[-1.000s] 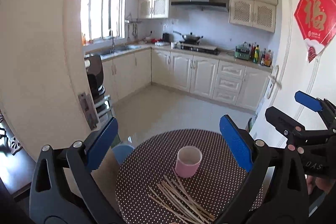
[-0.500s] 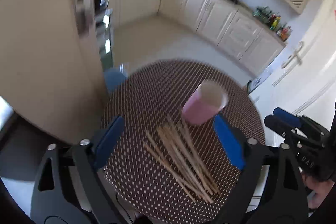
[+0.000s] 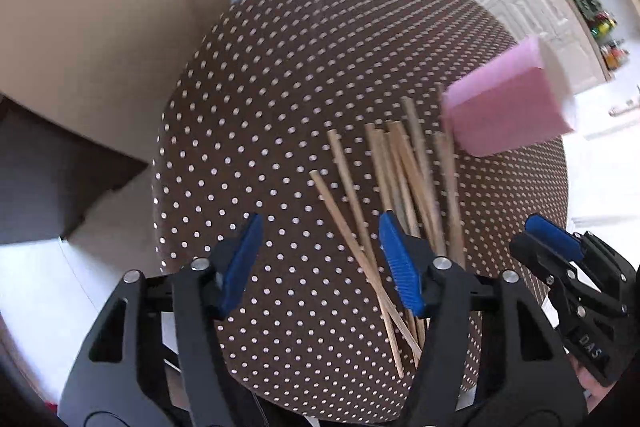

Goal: Organize utensils
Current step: 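Close the left gripper on a wooden stick while the right gripper grasps another stick, then lift the left gripper's stick upright over the pink cup while the right gripper carries its stick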

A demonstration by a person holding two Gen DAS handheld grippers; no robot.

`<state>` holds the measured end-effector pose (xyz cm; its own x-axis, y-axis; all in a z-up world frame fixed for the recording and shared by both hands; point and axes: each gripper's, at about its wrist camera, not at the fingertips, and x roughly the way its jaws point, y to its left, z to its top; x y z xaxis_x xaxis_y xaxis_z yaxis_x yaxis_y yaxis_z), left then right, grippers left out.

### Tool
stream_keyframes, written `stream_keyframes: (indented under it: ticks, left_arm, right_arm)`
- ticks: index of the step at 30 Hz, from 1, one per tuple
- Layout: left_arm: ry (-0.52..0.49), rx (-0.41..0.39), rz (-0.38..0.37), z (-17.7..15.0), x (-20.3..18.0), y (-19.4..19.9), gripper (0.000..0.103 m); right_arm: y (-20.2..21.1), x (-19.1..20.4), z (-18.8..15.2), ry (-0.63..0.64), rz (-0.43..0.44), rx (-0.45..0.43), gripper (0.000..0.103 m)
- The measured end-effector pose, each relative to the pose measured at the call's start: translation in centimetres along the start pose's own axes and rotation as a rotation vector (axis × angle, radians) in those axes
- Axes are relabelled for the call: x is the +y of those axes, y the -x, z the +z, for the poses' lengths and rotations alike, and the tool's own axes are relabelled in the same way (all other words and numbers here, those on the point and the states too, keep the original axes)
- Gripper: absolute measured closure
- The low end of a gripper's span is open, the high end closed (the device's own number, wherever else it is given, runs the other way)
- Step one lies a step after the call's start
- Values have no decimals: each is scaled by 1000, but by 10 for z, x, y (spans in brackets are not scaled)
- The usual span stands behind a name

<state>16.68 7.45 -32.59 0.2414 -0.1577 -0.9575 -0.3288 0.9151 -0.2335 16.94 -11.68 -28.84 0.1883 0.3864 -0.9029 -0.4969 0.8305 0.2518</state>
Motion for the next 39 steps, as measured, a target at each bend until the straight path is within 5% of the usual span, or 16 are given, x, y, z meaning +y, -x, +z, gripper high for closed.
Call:
stream_keyframes:
  ticks: [8, 20, 27, 31, 39]
  left_arm:
    - [38, 52, 19, 10, 0, -31, 70]
    - [67, 40, 20, 18, 9, -43, 88]
    - [96, 35, -14, 10, 30, -46, 90]
    - [98, 19, -21, 5, 34, -43, 93]
    - [82, 9, -21, 0, 37, -35, 97]
  right_arm:
    - [-31, 0, 18, 41, 27, 61, 69]
    - [-70, 2, 40, 78, 38, 109, 78]
    - [-90, 11, 46, 104, -12, 121, 84]
    - [-99, 13, 47, 105, -6, 129, 97]
    - [-99, 12, 43, 81, 17, 127, 98]
